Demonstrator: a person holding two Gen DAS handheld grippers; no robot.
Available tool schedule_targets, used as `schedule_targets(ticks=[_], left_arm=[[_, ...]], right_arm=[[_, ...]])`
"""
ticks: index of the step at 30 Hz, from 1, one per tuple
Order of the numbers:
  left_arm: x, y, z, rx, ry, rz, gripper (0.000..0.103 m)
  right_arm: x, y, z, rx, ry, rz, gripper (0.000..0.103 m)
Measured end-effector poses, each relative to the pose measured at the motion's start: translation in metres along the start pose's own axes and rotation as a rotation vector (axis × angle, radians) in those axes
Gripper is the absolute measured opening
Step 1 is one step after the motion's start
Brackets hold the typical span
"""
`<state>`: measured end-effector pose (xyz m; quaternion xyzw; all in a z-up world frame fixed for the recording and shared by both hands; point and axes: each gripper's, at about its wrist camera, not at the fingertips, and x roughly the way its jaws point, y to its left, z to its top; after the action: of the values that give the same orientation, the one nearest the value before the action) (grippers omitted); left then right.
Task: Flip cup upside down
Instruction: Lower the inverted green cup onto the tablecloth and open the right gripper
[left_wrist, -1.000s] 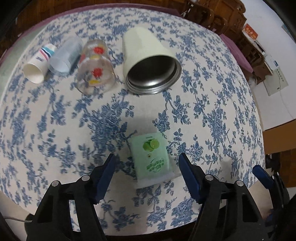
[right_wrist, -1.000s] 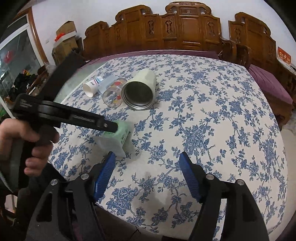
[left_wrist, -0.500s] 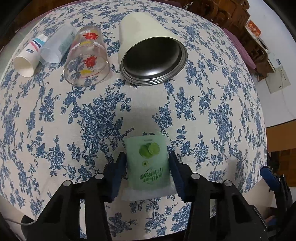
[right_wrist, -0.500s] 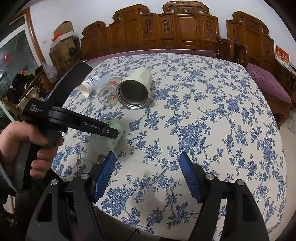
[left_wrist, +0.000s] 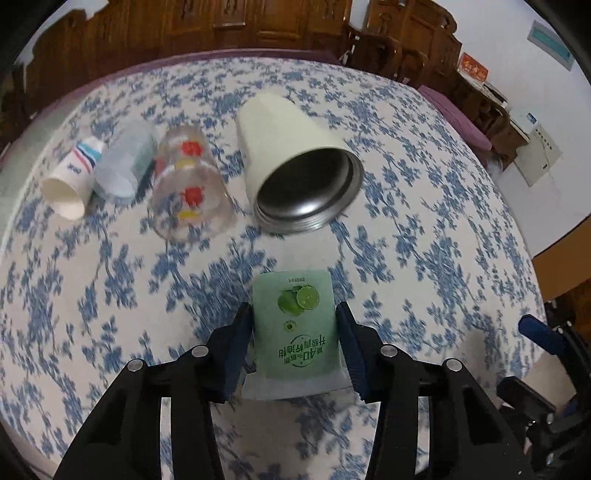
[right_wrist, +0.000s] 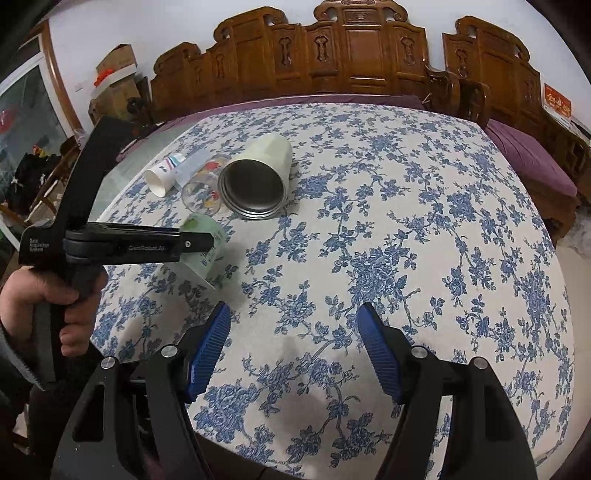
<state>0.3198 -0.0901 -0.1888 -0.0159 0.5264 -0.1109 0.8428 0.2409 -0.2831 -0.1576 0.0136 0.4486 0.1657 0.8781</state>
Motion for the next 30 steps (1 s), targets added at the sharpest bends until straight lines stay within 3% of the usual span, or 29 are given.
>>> schedule_targets(ticks=[9, 18, 30], left_arm=[[0.009, 0.002, 0.008, 0.062, -0.120, 0.053, 0.044], [0.004, -0.005, -0.013, 0.146, -0.222, 0.112, 0.044], [-0.013, -0.001, -0.048, 0.143, -0.214, 0.103, 0.044]], right_arm=[[0.027, -0.008, 0.011, 0.019, 0.007, -0.030, 0.074], [0.041, -0.007, 0.015, 0.015, 0.017, -0.027, 0.074], [0.037, 0.002, 0.014, 0.009, -0.007, -0.039, 0.074]])
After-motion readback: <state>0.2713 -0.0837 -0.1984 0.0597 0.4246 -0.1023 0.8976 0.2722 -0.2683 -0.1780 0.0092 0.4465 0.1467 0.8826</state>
